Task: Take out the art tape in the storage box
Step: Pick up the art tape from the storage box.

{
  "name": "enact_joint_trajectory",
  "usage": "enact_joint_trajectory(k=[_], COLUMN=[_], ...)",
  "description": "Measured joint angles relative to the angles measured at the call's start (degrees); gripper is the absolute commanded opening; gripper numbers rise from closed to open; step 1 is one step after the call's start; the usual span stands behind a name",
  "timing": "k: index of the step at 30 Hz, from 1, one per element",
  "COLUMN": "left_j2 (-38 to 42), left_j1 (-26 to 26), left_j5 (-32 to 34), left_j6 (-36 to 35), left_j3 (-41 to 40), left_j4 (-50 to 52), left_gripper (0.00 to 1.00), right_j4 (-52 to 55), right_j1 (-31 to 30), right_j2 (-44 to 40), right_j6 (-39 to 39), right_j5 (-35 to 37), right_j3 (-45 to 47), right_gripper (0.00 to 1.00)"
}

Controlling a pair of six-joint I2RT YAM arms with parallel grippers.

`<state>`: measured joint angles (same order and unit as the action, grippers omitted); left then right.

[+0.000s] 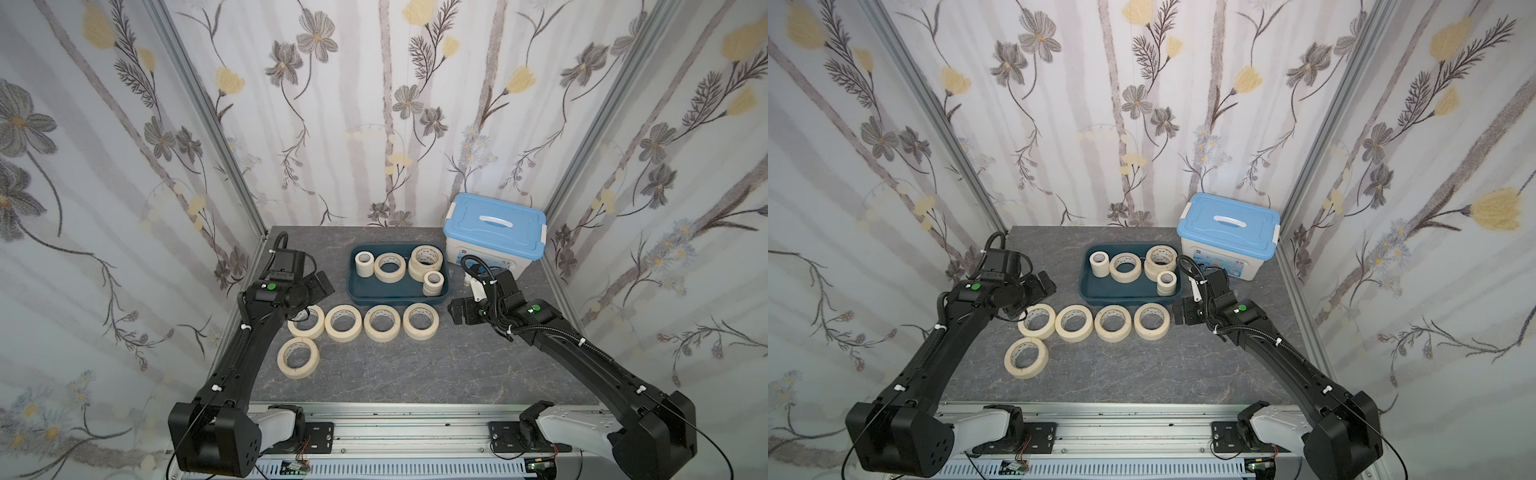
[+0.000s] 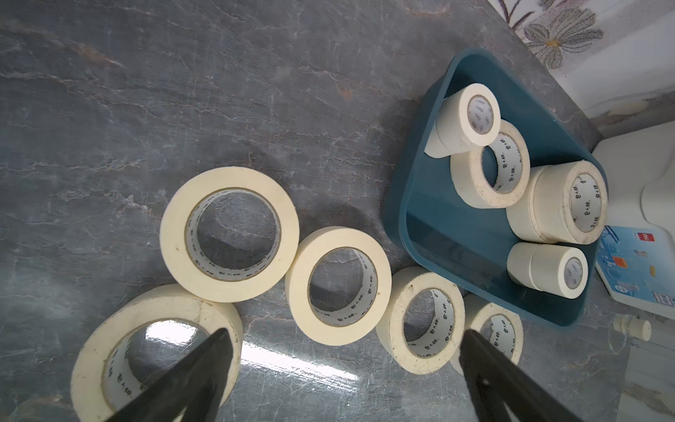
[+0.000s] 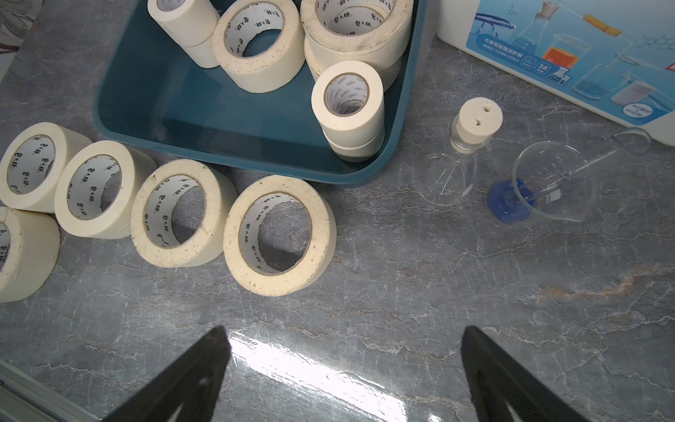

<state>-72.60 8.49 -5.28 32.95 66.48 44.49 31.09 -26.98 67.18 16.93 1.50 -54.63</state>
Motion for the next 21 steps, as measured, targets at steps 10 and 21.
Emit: enact_joint_trajectory(k=[10,21], left_j2=[-15.0,-29.9], left_j1=[7.6,13.9], left_j5=[2.9,4.4], left_j6=[4.0,6.3], left_j3=[11.3,25.5], left_j4=[-0.4,0.5], left_gripper=[1.0,1.0], right_j4=[0.0,0.0], right_j1=[0.0,0.0], right_j2=[-0.1,-0.1], right_j6=[0.0,0.0], right_j5=[0.0,0.0], right_j3=[0.3,0.4], right_gripper=[1.0,1.0])
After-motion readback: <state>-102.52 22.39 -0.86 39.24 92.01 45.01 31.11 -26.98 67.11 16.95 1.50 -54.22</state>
